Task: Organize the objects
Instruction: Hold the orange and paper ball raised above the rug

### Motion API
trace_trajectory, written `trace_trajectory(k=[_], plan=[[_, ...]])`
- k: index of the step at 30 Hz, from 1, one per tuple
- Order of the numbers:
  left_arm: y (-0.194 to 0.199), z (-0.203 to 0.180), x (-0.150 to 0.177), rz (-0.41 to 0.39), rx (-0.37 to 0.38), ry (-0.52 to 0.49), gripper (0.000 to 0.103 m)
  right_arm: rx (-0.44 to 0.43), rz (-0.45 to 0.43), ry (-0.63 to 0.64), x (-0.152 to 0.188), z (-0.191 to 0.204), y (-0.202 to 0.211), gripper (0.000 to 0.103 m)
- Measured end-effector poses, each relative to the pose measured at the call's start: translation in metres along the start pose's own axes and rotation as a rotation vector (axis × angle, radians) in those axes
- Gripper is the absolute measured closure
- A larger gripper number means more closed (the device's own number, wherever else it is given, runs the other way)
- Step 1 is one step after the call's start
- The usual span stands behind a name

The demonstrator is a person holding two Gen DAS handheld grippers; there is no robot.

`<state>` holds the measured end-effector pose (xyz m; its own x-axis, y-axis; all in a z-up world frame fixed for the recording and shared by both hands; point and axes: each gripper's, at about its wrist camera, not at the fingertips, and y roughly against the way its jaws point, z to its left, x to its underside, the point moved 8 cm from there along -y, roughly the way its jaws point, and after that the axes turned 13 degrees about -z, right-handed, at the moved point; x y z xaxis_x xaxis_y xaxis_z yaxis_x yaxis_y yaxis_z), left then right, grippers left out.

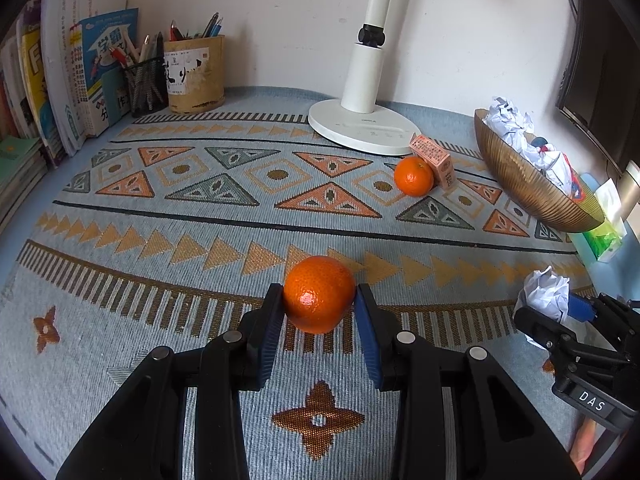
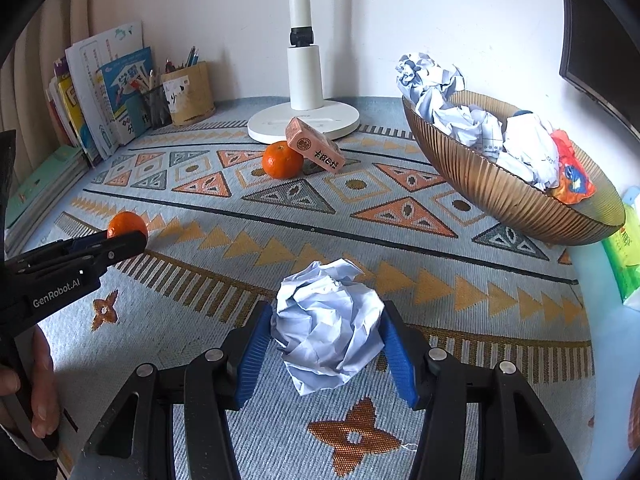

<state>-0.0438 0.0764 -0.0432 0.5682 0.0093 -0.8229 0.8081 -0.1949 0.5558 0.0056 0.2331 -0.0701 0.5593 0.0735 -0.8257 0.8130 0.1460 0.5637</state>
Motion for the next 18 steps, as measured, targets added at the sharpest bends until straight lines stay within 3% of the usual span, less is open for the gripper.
trace_trajectory(k=[18], plan=[[0.0013, 0.0028, -0.0013, -0.009, 0.003, 0.013, 0.07, 0.005, 0.002, -0.002, 0.0007, 0.0008, 0.0006, 0.05]])
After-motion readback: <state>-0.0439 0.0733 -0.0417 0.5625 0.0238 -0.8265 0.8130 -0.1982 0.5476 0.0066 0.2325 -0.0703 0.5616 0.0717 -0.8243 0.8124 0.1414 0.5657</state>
